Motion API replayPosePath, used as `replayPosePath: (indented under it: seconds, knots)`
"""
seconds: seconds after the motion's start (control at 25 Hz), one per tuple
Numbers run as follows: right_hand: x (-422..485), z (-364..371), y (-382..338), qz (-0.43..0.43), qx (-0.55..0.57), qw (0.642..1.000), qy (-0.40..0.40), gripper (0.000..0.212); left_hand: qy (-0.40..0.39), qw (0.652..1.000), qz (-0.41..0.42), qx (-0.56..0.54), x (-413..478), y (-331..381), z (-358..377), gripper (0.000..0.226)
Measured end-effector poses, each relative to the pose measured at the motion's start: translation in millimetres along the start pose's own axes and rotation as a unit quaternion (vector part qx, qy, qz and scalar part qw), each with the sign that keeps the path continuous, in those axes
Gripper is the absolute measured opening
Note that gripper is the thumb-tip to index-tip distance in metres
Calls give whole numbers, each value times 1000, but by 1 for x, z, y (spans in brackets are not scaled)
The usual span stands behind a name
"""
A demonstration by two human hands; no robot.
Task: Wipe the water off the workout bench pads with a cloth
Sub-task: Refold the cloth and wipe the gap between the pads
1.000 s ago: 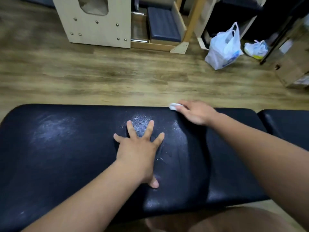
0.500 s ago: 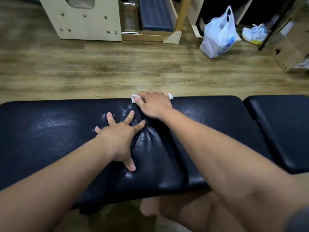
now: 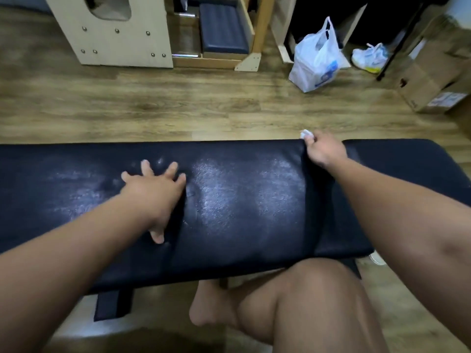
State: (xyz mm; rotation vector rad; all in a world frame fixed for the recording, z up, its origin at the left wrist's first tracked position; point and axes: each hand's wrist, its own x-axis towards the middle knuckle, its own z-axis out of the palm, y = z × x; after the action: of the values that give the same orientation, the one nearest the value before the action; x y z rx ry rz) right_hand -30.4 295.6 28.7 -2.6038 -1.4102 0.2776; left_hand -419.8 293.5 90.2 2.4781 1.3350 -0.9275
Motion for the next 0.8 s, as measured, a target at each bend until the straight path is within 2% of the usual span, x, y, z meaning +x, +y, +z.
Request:
replayPosePath:
  seconds: [0.12,0.24,0.48,0.68,0.8]
  knots:
    - [-13,-10,25,5,9,1000,7,40,33,995,89,-25,-10,106,-16,139]
    - [-50,-19,49,-11,30,999,37,34,-10,995,94,-40,1,182,-26,147]
    - [-123,4,65,-99,9,991,94,26,-40,997,54,-39,7,192,-26,149]
    - [-218,6,101,-87,62,984,139,20,-50,996,47,-54,1,195,-31,149]
    - [-206,-6,101,-81,118,984,111,15,-44,997,46,-48,2,196,-29,149]
